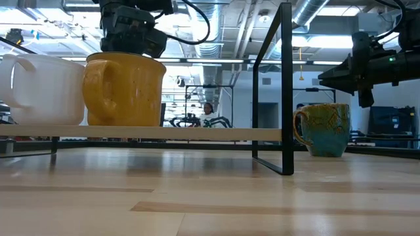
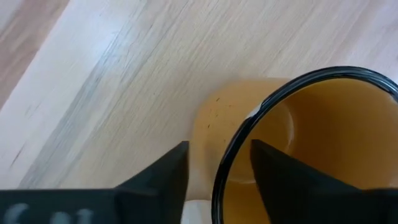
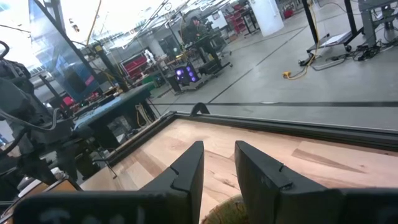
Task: Stack small to large cups/mugs on shelf
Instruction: Put the yellow mug on the shelf, then put the brown mug on the shelf
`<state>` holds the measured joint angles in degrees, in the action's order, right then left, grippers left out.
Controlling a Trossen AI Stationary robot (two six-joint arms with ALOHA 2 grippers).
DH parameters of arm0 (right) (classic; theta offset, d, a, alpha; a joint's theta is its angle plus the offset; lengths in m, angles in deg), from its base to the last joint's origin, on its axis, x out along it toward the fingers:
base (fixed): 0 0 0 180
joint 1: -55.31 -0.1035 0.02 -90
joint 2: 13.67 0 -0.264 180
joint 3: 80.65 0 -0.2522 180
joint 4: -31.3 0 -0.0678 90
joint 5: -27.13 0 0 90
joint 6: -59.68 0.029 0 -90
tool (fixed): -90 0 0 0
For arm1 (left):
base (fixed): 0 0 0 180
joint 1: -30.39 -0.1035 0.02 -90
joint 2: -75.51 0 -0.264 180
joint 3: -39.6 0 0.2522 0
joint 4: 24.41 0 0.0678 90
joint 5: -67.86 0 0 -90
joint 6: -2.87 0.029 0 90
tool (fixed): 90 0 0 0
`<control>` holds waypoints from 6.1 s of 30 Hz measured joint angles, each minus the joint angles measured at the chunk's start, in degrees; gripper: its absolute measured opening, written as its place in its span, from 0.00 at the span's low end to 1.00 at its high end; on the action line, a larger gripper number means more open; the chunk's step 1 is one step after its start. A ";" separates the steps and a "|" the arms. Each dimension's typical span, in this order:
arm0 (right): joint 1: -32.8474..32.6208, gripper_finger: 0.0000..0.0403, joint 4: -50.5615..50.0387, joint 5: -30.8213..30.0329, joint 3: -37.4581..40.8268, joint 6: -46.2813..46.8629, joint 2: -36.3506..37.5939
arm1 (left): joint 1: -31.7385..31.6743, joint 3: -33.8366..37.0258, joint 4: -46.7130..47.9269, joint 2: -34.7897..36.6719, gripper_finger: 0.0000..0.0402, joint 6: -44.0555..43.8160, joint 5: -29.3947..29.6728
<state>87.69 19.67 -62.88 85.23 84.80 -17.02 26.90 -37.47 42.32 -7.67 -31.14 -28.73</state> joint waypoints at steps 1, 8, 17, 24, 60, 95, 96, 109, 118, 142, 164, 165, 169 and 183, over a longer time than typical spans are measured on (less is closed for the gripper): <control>0.00 0.28 0.00 0.00 0.00 -0.02 0.00 | 0.00 0.00 0.00 0.00 0.42 0.12 0.02; 0.00 0.28 0.00 0.02 0.00 -0.04 0.00 | 0.00 -2.59 2.55 -0.04 0.51 2.99 2.56; 0.00 0.28 0.00 0.02 0.00 -0.06 0.00 | 0.00 -10.09 9.49 -0.02 0.54 5.09 3.60; 0.00 0.28 0.00 0.00 0.00 -0.04 0.00 | 0.92 -18.43 15.48 1.78 0.54 3.14 12.90; 0.00 0.28 -1.38 3.75 -6.73 3.54 -0.04 | -2.69 30.31 -44.06 57.79 0.54 27.04 17.74; 0.00 0.28 -39.43 16.48 -44.04 20.61 -34.45 | -2.65 34.71 -40.70 62.84 0.54 27.84 20.58; 0.00 0.28 -39.41 16.48 -44.04 20.05 -34.60 | -2.64 34.71 -40.48 62.84 0.54 27.84 21.15; -0.01 0.49 -46.01 17.56 -44.04 21.57 -38.18 | -2.67 34.71 -40.30 62.84 0.54 28.84 22.36; 0.27 0.62 -41.94 18.11 -44.04 22.06 -40.03 | -2.67 34.71 -38.65 62.84 0.54 28.82 22.40; 2.91 0.62 -57.39 8.30 -44.04 22.93 -50.41 | -2.67 34.71 -32.36 62.82 0.54 28.43 22.40; 3.02 0.62 -58.00 2.75 -49.49 21.06 -52.09 | -2.67 34.71 -32.26 62.83 0.54 31.25 22.42; 3.02 0.62 -58.83 2.10 -49.80 20.96 -52.09 | -2.67 34.71 -32.26 62.84 0.54 31.28 22.42; 3.02 0.62 -61.48 1.24 -50.02 20.96 -52.31 | -2.67 34.71 -32.24 62.82 0.54 31.86 22.41; 3.49 0.62 -64.26 0.34 -50.01 20.52 -62.55 | -2.67 34.71 -30.91 62.84 0.54 31.23 22.41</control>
<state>91.18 -44.59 -62.54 35.22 105.33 -79.58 24.23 -2.76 11.41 55.17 0.09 -6.32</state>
